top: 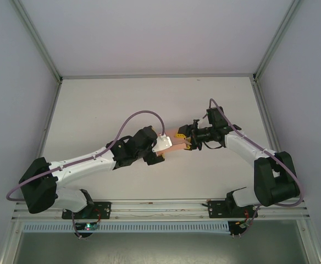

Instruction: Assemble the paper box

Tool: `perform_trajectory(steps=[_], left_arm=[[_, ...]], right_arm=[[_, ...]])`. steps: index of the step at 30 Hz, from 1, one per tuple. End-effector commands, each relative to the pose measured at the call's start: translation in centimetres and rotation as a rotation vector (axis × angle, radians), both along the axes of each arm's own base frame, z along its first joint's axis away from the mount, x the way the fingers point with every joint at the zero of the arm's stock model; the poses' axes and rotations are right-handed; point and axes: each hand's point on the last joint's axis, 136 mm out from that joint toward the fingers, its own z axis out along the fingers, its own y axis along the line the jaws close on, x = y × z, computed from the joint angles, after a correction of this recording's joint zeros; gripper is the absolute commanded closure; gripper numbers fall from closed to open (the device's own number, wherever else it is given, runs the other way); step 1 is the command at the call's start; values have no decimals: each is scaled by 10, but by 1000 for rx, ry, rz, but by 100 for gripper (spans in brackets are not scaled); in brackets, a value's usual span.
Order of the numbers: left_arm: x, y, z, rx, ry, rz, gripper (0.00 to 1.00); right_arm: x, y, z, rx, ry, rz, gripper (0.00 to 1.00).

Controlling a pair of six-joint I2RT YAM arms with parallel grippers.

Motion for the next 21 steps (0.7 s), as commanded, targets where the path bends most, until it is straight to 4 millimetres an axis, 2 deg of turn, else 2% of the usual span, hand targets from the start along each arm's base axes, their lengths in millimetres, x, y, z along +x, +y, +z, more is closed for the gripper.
perform_trajectory(steps=[1,4,7,10,17,18,19,21], left_arm=[[2,-2,-2,45,-41,-29,0],[1,-3,-4,52,-35,-34,3],[-3,-10,3,-5,-35,-61,14],[-9,-16,9,-60,-19,-88,32],[-4,-11,10,-45,-48,-64,47],[-5,-11,11,-48,-48,-66,48],[-6,-12,12,-53,-46,-71,48],[-8,-11,13,-53,-43,-77,52]], right_arm=[[0,7,20,77,-8,11,56],[-1,8,21,85,-12,19,57],[-5,9,17,85,8,35,57],[-9,10,12,82,16,50,56],[-12,10,11,73,0,63,51],[-11,9,11,65,-9,59,47],[-11,8,9,55,-14,54,37],[-10,6,8,40,-27,39,29]])
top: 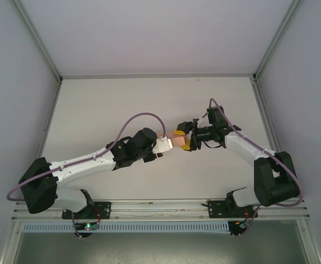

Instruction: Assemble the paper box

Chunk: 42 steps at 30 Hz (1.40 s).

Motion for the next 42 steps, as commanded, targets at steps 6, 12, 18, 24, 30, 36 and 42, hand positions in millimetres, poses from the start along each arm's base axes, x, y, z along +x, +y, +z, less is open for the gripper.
perform_trajectory(steps=[6,12,18,24,30,36,42], left_arm=[[-15,1,-4,25,59,-37,55],[-34,12,-32,129,251,-70,56],[-52,23,-55,249,492,-97,55],[-52,20,-61,252,617,-120,54],[-49,19,-57,196,657,-130,54],[-50,20,-62,202,673,-135,54],[-48,20,-65,196,694,-126,54]], right_arm=[[28,-35,17,-148,-295,-113,2],[62,-113,57,-689,-900,-196,1],[27,-87,92,-676,-1284,-16,2],[8,-78,54,-802,-1218,183,10],[-2,-67,10,-818,-1078,347,22],[2,-45,3,-784,-1093,419,43],[-7,-30,-7,-755,-1069,496,53]])
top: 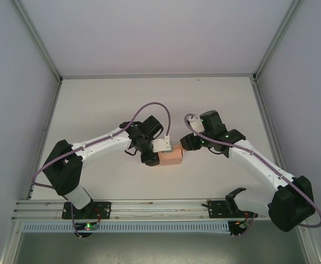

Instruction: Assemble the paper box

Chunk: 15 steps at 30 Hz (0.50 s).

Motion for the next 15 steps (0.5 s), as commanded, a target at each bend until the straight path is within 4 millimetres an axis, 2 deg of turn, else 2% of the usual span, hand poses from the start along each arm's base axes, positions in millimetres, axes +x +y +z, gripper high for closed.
perform_trajectory(steps=[1,4,10,15], left_arm=[[-12,10,-15,46,97,-8,54],[-12,11,-16,52,103,-8,54],[-12,11,-18,55,107,-8,54],[-10,12,-20,67,106,-2,53]], right_arm=[[-6,9,2,-5,8,49,53],[-8,6,5,-12,8,35,53],[-13,1,27,3,-49,30,51],[-19,8,15,14,-19,75,51]])
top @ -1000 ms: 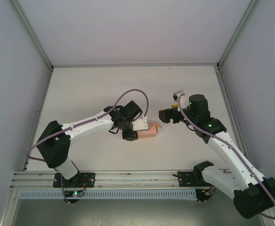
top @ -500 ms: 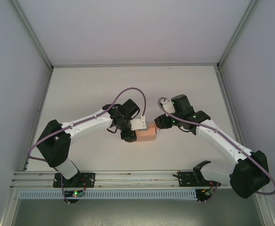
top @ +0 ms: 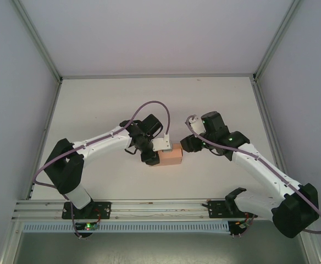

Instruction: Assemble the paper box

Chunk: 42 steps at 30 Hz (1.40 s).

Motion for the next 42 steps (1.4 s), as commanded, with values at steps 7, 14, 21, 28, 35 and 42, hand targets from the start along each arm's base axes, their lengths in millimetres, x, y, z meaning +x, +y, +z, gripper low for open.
perform_trajectory(steps=[7,14,21,28,35,42], left_arm=[[-11,13,-20,78,88,1,53],[-9,10,-20,72,83,13,53],[-6,9,-23,77,88,32,50],[-5,7,-22,65,85,43,49],[-2,4,-18,55,76,55,48],[3,3,-17,52,63,78,47]], right_arm=[[-6,5,-24,-67,70,55,66],[-7,15,-18,2,112,28,100],[-2,13,-18,51,73,-242,100],[-6,-1,-36,1,-85,-358,100],[-14,-12,-69,70,-115,-394,100],[-24,-26,-78,93,-129,-463,100]])
